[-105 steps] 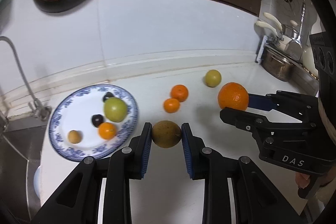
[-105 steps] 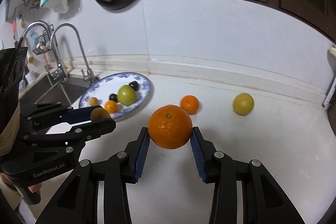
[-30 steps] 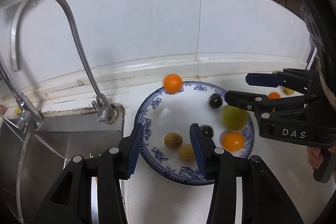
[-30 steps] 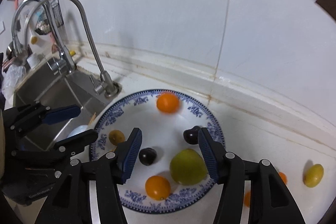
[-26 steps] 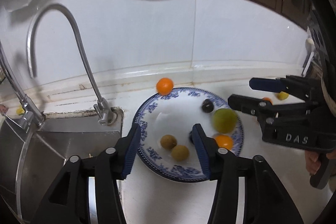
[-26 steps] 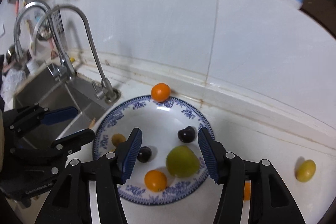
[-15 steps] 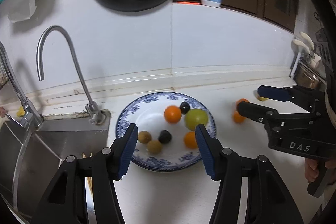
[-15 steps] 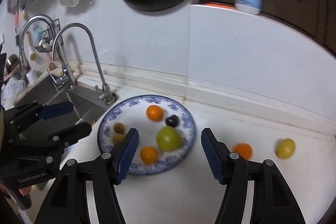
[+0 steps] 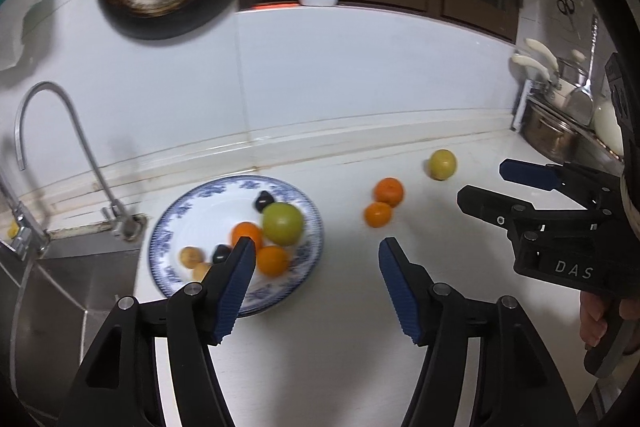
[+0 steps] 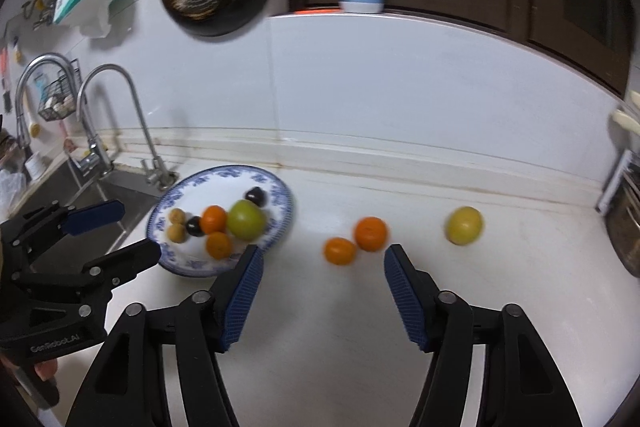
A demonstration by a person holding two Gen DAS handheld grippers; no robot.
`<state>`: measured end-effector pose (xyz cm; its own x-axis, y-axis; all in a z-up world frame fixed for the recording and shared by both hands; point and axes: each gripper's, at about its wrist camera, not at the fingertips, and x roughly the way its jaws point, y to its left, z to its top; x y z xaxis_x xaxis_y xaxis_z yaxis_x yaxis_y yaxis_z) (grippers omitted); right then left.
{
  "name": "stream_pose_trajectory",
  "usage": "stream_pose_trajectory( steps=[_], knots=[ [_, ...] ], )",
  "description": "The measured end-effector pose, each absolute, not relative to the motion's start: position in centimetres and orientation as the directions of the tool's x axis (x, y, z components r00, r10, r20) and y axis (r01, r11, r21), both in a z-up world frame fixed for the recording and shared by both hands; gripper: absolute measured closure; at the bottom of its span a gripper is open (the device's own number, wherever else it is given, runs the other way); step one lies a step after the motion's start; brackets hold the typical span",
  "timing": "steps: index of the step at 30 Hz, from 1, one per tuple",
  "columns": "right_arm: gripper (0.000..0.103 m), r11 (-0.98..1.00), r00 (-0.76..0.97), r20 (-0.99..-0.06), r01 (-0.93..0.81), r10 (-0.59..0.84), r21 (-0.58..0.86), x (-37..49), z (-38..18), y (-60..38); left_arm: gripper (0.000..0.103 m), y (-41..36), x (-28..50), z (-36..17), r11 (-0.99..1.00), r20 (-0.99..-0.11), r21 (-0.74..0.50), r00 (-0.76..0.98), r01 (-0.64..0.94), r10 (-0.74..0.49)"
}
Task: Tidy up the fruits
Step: 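Lift both grippers away from the plate toward remaining fruits, then grasp orange with left gripper while right gripper grasps yellow pomelo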
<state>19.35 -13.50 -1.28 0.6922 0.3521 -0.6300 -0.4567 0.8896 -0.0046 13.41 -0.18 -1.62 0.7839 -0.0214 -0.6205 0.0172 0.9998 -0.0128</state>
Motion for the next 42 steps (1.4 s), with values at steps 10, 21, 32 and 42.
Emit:
stream_pose_trajectory(
  steps=[10,21,32,42],
  knots=[
    [0.034,0.927,0.706,-0.657,-0.374,0.265,-0.028,21.1,-1.8,-18.9,0.04,-4.9,16.3,-3.1,0.998,-0.631,-0.003,0.774,0.064,-0.051],
    [0.034,0.945,0.707,-0.685,-0.315,0.175,-0.083,25.0,-3.9,-21.9,0.04,-6.6,20.8,-6.2,0.999,-0.703,-0.006,0.711,0.031,-0.027],
    [0.034,0.934,0.67,-0.727,-0.337,0.148,-0.12,30.2,-6.3,-21.8,0.04,-6.9,24.8,-8.9,1.0,-0.751,0.0,0.66,0.013,-0.009],
    [0.034,0.935,0.6,-0.782,-0.349,0.167,-0.069,34.8,-9.0,-22.1,0.04,-7.7,27.2,-10.4,1.0,-0.78,0.005,0.626,0.004,0.002]
  ],
)
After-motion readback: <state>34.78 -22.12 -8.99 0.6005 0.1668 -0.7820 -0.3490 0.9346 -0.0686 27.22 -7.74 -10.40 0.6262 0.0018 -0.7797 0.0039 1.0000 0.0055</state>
